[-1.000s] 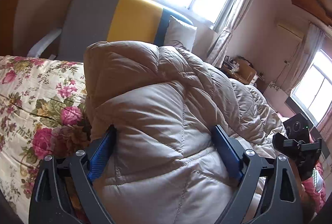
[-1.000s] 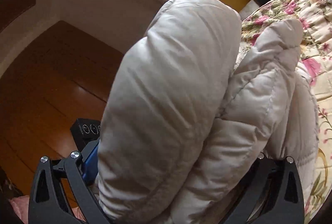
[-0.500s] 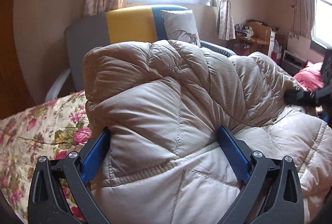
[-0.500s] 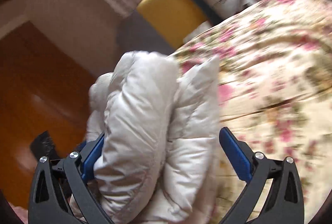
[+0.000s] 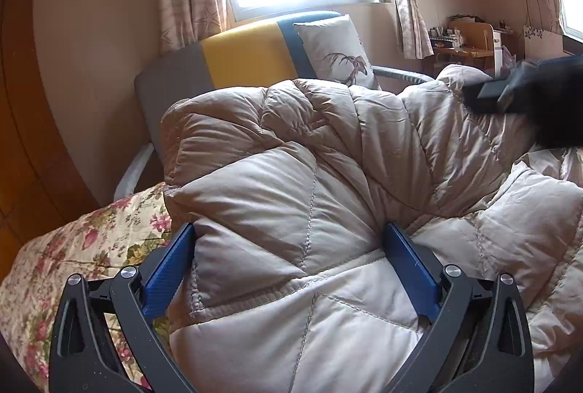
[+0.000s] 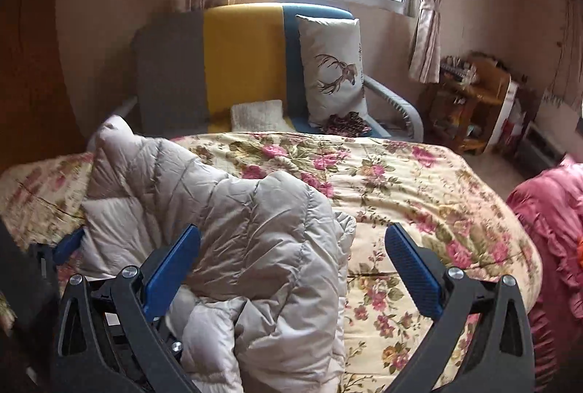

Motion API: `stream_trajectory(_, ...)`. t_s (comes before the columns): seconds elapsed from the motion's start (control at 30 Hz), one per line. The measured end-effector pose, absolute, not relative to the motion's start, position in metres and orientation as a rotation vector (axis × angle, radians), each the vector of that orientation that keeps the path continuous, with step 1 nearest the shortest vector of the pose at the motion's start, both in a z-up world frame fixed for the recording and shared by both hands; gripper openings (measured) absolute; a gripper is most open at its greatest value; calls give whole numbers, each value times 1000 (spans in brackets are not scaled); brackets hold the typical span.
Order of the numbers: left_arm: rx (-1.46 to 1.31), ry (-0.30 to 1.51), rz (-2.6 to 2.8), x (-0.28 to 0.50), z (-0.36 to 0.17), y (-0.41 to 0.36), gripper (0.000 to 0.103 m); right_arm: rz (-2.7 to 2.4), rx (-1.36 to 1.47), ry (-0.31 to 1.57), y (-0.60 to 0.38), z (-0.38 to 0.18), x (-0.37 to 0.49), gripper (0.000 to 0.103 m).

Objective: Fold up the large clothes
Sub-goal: 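Grasp the jacket bundle edge with the left gripper while the right gripper holds it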

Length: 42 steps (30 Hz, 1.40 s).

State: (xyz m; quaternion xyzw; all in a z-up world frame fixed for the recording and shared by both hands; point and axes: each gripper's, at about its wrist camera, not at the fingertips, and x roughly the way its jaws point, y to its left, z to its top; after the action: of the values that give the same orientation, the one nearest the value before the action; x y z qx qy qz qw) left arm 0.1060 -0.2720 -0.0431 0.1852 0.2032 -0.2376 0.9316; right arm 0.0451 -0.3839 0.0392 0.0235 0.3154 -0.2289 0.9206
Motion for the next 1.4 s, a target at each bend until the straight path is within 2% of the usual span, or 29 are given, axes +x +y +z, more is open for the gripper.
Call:
stream_trajectory(0.1,366,423,-494,107,-42,-270,99,-571,-28,681,-394,1,66,101)
stream_trajectory(0.27,349,550,-603,123,-22,-269,99,-536,151,658,-435,-43,66,101)
stream_trajectory(0.4,322,542,-557,146,13,-268,99,-481,376,655,-466,-60,55,101)
stream_trajectory(0.57,403,557,-489,182,28,-303,99,-472,385,656,-463,-57,52,101)
stream_trajectory(0.77,507,662,-424,229,3,-344,100,-499,316,666,-452,-56,58,101)
stream_trajectory(1.0,514,733,-413,254,-42,-339,100,-496,308,698,-451,-59,69,101)
stream_trajectory(1.4,399,786,-432,281,-72,-326,100,-482,289,749,-452,-67,98,101)
